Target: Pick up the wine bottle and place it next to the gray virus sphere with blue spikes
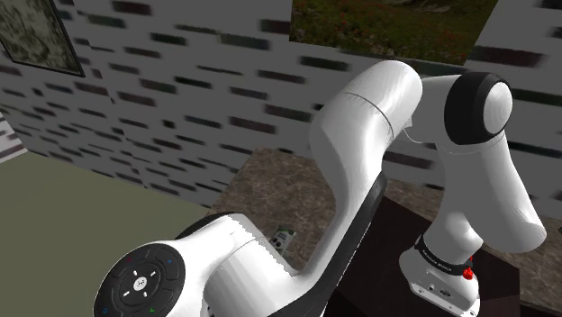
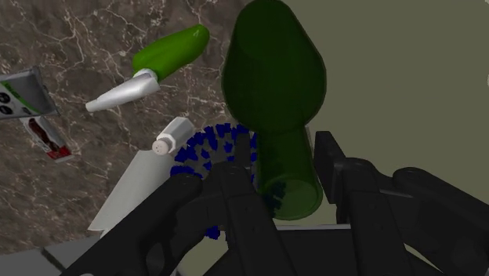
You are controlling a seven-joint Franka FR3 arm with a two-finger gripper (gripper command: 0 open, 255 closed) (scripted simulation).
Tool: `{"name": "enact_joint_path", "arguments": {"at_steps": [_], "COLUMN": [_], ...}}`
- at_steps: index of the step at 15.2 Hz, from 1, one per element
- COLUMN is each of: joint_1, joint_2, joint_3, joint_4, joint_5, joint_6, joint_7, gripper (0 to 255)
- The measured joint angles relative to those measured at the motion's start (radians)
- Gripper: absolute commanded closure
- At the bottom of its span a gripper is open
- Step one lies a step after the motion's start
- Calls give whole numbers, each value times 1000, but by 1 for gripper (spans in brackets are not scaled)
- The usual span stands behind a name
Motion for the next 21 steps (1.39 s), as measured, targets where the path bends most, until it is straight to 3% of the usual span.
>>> {"name": "enact_joint_path", "arguments": {"at_steps": [17, 18, 21], "joint_1": [32, 32, 32], "joint_2": [84, 84, 84], "joint_3": [-53, -53, -53], "joint_4": [-10, -10, -10], "joint_5": [-64, -64, -64], "joint_6": [85, 85, 85], "joint_7": [41, 41, 41], "gripper": [255, 0, 0]}}
